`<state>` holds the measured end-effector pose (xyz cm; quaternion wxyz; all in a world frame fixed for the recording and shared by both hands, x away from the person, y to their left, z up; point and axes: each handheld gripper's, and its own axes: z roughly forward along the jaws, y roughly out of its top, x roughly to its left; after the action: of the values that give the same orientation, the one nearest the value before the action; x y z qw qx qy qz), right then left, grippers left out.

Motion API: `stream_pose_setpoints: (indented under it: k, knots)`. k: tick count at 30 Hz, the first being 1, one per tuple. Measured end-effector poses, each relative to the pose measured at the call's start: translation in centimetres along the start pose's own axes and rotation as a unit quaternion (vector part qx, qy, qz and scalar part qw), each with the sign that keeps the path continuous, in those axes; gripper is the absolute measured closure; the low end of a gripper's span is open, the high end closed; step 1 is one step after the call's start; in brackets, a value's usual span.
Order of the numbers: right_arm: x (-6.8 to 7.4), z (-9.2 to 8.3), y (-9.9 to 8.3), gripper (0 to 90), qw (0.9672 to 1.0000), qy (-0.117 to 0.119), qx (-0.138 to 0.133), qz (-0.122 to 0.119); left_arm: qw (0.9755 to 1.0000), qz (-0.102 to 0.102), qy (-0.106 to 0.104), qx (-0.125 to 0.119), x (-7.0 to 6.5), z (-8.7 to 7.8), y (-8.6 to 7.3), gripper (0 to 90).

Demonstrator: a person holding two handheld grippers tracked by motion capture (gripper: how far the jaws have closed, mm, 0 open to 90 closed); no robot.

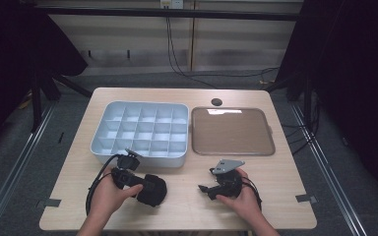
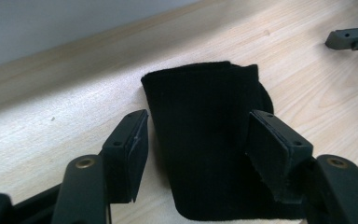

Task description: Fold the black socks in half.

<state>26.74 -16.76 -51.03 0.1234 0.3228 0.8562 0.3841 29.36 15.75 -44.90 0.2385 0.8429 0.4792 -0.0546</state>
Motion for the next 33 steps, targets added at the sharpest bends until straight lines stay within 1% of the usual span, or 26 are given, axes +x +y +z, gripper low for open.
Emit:
stream_pose_setpoints:
  k: [5, 9, 11, 13, 14, 22, 26, 33]
  knots:
    - [0.0, 0.0, 0.0, 24.6, 1.0, 0.0, 0.0, 0.0, 0.9999, -0.011, -0.003, 0.01, 0.1, 0.8, -0.1, 38.6]
    - [0.0, 0.0, 0.0, 24.6, 1.0, 0.001, 0.0, 0.0, 0.9998, -0.009, 0.003, 0.015, -0.1, 1.2, -0.1, 38.7]
    - [0.0, 0.0, 0.0, 24.6, 1.0, 0.002, -0.001, 0.001, 0.9998, -0.012, 0.004, 0.017, -0.2, 1.4, 0.0, 38.6]
    - [0.0, 0.0, 0.0, 24.6, 1.0, 0.002, -0.001, 0.001, 0.9998, -0.01, 0.006, 0.017, -0.2, 1.6, -0.1, 38.7]
    - [0.0, 0.0, 0.0, 24.6, 1.0, 0.002, -0.001, 0.001, 0.9998, -0.013, 0.007, 0.016, -0.3, 1.7, -0.1, 38.6]
    - [0.0, 0.0, 0.0, 24.4, 1.0, 0.0, 0.0, 0.0, 0.9998, -0.007, 0.011, 0.015, -0.2, 1.6, 0.2, 38.2]
    - [0.0, 0.0, 0.0, 24.4, 1.0, 0.0, 0.0, 0.0, 0.9998, -0.005, 0.018, 0.005, 0.2, 1.5, 0.3, 36.0]
    - [0.0, 0.0, 0.0, 24.2, 1.0, 0.001, 0.0, 0.0, 0.9997, -0.013, 0.012, -0.017, 0.4, 0.7, 0.0, 33.5]
